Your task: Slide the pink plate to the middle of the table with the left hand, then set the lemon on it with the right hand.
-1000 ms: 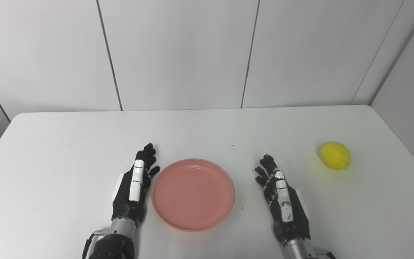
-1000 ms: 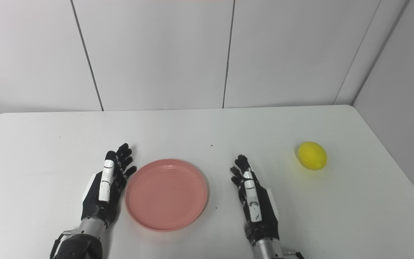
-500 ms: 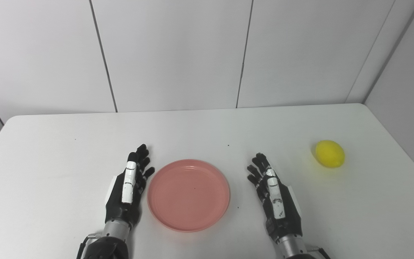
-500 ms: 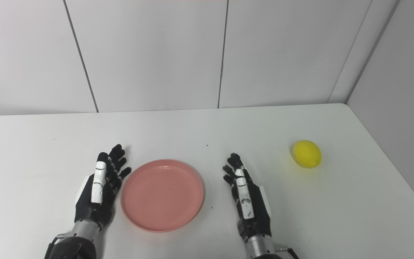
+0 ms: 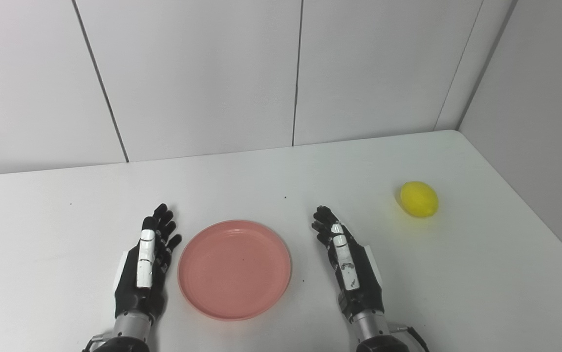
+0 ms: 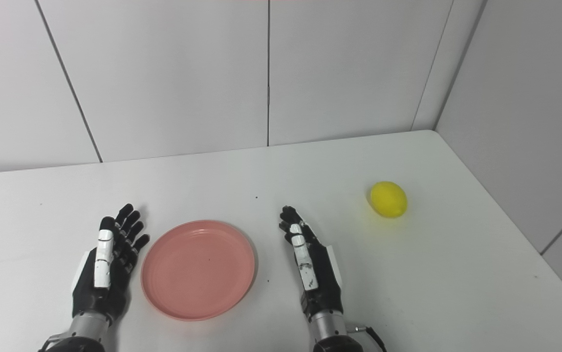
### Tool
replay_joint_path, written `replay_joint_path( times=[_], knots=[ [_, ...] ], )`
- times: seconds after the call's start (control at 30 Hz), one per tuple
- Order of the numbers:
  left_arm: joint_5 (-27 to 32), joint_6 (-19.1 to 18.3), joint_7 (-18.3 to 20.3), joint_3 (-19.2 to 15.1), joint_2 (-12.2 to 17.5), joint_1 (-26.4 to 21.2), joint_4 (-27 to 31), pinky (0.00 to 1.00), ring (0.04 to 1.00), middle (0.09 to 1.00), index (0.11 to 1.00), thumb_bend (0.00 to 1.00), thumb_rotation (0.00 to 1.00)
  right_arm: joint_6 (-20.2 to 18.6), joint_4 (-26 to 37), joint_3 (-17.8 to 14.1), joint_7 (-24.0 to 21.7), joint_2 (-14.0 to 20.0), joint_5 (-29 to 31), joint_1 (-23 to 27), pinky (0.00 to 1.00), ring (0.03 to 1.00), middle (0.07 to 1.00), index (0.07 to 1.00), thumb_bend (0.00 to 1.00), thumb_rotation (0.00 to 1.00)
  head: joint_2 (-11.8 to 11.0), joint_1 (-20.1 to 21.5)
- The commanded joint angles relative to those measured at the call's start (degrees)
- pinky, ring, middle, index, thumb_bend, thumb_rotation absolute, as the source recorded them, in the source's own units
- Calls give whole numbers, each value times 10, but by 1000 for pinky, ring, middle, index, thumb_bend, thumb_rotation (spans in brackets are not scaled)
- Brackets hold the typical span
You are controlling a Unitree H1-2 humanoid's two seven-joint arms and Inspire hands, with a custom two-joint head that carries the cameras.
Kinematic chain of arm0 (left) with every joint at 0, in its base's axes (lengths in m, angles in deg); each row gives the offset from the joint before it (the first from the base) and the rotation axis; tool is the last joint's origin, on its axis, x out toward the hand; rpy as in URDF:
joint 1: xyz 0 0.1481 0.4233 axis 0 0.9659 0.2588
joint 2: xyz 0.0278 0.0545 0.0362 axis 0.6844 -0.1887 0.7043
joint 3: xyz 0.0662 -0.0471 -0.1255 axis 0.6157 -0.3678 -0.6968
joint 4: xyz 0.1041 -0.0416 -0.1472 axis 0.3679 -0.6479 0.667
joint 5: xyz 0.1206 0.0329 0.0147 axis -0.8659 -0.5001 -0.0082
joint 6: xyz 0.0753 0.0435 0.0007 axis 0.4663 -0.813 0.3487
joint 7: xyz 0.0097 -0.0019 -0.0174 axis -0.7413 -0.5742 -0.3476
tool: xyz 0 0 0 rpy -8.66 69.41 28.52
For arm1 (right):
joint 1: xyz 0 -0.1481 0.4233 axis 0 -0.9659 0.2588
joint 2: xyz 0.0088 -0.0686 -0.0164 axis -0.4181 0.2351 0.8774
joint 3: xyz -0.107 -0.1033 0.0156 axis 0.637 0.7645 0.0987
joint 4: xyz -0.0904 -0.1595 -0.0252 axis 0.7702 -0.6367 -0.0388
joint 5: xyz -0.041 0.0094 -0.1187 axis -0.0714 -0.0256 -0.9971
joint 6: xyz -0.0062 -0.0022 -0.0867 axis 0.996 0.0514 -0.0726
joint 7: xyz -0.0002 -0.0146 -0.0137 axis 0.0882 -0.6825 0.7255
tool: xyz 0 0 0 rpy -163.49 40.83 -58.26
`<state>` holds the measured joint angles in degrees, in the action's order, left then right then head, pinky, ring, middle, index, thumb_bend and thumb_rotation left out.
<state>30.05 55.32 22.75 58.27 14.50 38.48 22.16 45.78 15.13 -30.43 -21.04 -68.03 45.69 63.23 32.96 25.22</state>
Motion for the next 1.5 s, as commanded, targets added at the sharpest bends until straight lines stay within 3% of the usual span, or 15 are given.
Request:
replay_joint_path(
  times=[0.0,0.2,0.33,0.43,0.57,0.67,0.87,1.07,1.3,1.47],
  knots=[
    [6,-9,3,-4,3,0,-16,1000,985,973,932,598,978,18,-9,-9,13,-1,-6,0,951,877,867,845,748,901,-2,3],
    [13,-8,6,-5,4,-4,-27,1000,989,977,931,579,972,43,8,-13,32,6,-50,5,919,865,855,841,771,915,-6,10],
    [11,-7,7,-4,5,-5,-30,1000,989,981,931,573,986,87,11,-10,53,22,-111,14,869,843,844,827,665,925,-8,14],
    [10,-6,7,-5,5,-6,-33,1000,985,982,940,581,989,104,10,-9,67,38,-154,23,821,829,833,812,675,938,-9,16],
    [13,-11,5,-7,2,-7,-31,1000,986,982,942,583,975,88,28,-10,76,53,-186,32,770,820,826,798,716,899,-10,12],
    [12,-13,5,-7,1,-6,-31,1000,986,982,942,592,967,83,38,-7,90,73,-252,40,732,778,807,786,711,923,-10,11],
    [9,-8,6,-4,1,-3,-31,1000,985,985,943,582,984,57,60,-17,104,103,-338,59,740,769,781,773,709,920,-8,8],
    [9,-12,5,-5,0,-5,-34,1000,980,982,938,590,983,29,81,-37,98,131,-377,78,719,770,781,750,738,883,-9,8],
    [13,-20,5,-5,-3,-3,-28,1000,969,975,933,595,957,7,84,-40,118,154,-461,94,678,763,782,723,756,897,-11,5],
    [11,-26,2,-5,-4,-2,-25,1000,967,973,935,591,953,3,78,-40,127,180,-527,106,624,703,756,703,781,898,-11,3]
  ],
)
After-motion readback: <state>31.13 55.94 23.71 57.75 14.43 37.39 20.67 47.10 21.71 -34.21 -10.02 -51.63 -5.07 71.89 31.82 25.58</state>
